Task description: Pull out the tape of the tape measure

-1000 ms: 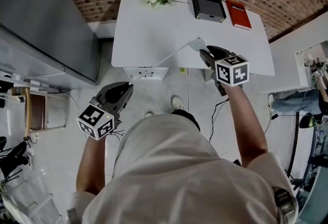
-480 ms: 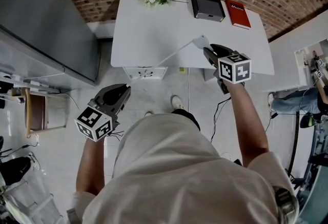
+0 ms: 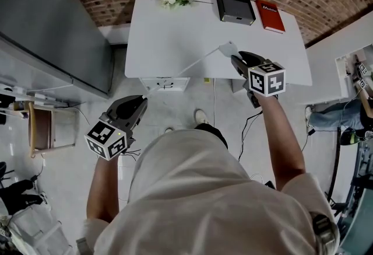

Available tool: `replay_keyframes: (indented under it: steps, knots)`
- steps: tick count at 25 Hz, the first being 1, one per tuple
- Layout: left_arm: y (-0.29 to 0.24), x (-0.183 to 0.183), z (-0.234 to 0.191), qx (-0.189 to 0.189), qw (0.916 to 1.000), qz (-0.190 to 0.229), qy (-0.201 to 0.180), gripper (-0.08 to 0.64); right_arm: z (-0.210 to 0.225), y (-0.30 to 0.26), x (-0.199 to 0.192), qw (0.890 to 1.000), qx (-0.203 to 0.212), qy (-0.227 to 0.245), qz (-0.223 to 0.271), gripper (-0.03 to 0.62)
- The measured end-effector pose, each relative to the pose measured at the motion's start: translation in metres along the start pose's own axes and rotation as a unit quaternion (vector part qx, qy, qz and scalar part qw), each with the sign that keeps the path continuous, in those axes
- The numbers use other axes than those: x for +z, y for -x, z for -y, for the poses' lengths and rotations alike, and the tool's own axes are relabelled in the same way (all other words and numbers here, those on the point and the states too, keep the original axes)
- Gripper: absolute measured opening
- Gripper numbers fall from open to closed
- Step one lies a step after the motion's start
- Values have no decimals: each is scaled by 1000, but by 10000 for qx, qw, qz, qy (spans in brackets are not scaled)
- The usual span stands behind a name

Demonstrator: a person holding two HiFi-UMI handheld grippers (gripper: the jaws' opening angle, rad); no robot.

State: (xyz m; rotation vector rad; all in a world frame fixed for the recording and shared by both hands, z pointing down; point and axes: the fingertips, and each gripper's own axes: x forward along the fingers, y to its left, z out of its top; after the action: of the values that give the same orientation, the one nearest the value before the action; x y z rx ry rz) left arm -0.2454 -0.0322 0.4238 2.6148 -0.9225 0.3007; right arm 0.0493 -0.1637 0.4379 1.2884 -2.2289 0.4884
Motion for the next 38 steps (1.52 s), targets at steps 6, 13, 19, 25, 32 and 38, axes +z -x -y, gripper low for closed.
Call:
replay_keyframes:
  steps: [6,13,19,25,32,38]
  knots:
    - [-10,4,-5,60,10000,-53,0,28,10,-2,-2,10000,-9,-57,45,135]
    - [-35,11,-12,119,9998,-166,-82,28,34,-7,-5,9998,-19,-149,86,135]
    - [-69,15,-22,210,9994,-274,-67,28,64,-18,-9,9997,-14,-224,76,135]
    - [-112,14,-41,419,9981,-450,42,28,102,-36,-16,9997,12,-259,43,135]
    - [-160,10,-68,697,9949,-712,156,28,140,-69,-23,9996,32,-270,32,135]
    - [-195,-1,-91,895,9912,-947,235,28,166,-100,-34,9997,54,-218,17,135]
